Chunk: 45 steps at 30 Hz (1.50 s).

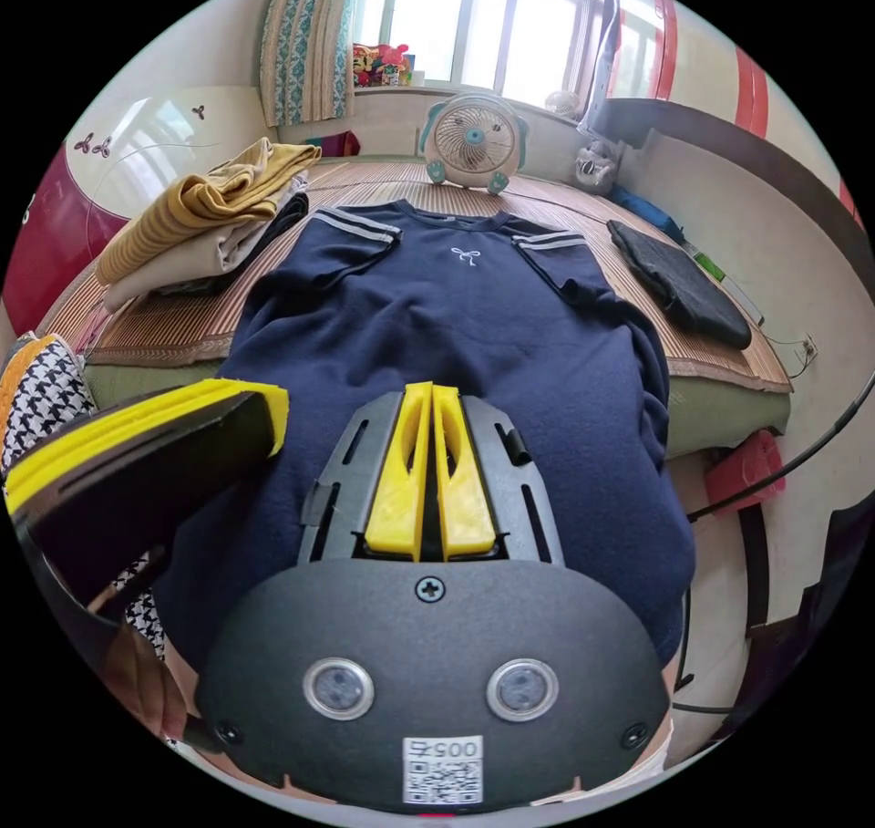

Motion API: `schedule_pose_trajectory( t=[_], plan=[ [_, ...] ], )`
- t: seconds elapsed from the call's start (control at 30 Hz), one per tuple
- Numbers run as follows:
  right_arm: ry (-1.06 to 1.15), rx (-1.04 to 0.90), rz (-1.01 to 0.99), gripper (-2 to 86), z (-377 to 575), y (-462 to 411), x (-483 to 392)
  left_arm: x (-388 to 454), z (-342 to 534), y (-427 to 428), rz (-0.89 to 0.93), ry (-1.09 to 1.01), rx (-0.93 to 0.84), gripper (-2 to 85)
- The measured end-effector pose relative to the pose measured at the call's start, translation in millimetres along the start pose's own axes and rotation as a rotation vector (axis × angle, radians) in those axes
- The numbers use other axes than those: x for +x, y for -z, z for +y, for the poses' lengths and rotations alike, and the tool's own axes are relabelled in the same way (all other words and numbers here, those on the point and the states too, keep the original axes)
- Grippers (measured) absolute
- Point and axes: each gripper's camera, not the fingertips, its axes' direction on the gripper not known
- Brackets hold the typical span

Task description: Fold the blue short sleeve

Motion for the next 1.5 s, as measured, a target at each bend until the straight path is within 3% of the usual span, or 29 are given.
schedule_pose_trajectory(
  t=[0.77,1.5],
  plan=[
    [0.002,0.007,0.008,-1.5,3,-8,-6,30,5,-2,-0.108,-0.08,0.0,0.2],
    [0.003,0.014,0.024,-1.5,2,-15,-9,31,-2,-7,-0.053,-0.105,-0.017,-0.6]
  ],
)
